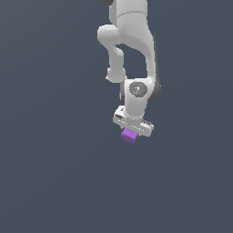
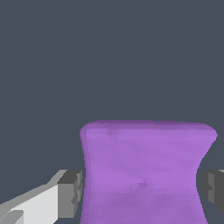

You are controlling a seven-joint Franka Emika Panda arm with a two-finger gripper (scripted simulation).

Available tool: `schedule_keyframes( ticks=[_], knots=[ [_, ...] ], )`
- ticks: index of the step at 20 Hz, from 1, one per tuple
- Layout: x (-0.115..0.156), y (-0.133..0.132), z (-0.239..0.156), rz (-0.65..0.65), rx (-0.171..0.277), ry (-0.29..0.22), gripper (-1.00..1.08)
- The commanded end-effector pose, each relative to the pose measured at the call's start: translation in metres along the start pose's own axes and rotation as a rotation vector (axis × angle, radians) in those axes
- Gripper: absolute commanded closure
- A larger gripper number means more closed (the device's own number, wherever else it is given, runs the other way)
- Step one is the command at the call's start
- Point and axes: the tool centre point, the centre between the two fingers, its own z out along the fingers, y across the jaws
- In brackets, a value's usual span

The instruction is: Pick up the object and move it to a goal position.

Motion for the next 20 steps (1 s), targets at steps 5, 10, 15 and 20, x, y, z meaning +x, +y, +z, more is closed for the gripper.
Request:
schedule_keyframes(
  ticks=[5,10,15,20],
  knots=[
    [0.0,0.001,-0.001,0.0,-0.001,-0.001,1.08],
    [0.005,-0.004,-0.006,0.0,-0.002,-0.002,1.08],
    [0.016,-0.015,-0.017,0.0,-0.004,-0.004,1.08],
    [0.033,-0.031,-0.033,0.0,-0.007,-0.007,1.08]
  ],
)
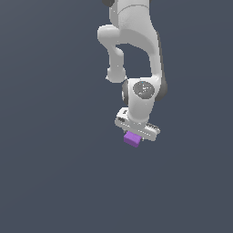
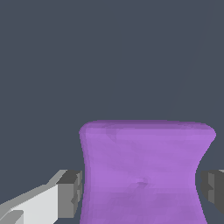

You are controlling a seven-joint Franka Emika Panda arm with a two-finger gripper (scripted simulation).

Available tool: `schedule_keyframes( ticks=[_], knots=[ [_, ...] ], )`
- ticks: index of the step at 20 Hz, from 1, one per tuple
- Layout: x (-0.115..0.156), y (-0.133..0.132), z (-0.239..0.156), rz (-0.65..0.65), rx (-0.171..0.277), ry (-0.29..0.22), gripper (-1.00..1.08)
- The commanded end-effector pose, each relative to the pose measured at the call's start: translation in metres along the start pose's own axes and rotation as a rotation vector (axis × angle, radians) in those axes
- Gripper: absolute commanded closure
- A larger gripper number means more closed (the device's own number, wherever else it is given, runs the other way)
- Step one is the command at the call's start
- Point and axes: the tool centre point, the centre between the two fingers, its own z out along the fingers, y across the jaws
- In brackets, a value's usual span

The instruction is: Pick up the object and move it to a goal position.

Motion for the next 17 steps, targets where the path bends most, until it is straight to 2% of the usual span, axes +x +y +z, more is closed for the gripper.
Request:
schedule_keyframes(
  ticks=[1,9,17],
  knots=[
    [0.009,-0.009,-0.009,0.0,-0.001,-0.001,1.08],
    [0.031,-0.029,-0.028,0.0,-0.004,-0.005,1.08],
    [0.037,-0.035,-0.033,0.0,-0.004,-0.006,1.08]
  ],
)
